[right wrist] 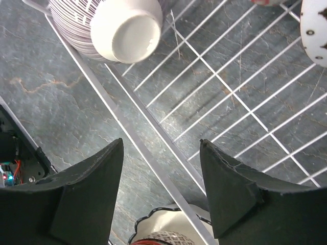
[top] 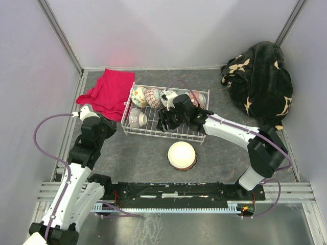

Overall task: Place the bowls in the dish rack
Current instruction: Adjust the bowl in the dish rack.

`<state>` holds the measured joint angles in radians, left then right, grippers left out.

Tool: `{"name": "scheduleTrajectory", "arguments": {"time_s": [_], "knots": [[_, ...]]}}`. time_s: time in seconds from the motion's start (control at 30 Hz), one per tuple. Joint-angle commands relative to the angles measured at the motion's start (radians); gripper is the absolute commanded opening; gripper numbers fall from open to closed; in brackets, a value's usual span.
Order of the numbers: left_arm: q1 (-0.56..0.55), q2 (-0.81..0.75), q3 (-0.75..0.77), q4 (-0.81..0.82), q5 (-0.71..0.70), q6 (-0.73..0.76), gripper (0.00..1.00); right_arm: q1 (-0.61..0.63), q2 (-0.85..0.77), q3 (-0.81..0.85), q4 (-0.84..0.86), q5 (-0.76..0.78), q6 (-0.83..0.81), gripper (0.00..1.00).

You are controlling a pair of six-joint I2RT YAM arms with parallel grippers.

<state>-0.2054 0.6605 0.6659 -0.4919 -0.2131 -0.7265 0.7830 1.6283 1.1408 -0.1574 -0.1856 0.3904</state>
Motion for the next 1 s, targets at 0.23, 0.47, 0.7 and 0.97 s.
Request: {"name": "scheduleTrajectory", "arguments": {"time_s": [0.23,0.47,0.7,0.97], "knots": [[-0.006,0.052,-0.068,0.222,-0.094,0.057,0.35,0.014,0.06,0.034,0.24,-0.042,0.114,0.6],[-0.004,0.07,-0.116,0.303,-0.093,0.059,0.35,0.021,0.18,0.058,0.361,-0.055,0.189,0.58],[-0.003,0.083,-0.14,0.347,-0.067,0.062,0.34,0.025,0.209,0.036,0.473,-0.028,0.227,0.58],[-0.003,0.112,-0.155,0.382,-0.06,0.066,0.34,0.028,0.191,0.014,0.542,0.012,0.25,0.56]]}}
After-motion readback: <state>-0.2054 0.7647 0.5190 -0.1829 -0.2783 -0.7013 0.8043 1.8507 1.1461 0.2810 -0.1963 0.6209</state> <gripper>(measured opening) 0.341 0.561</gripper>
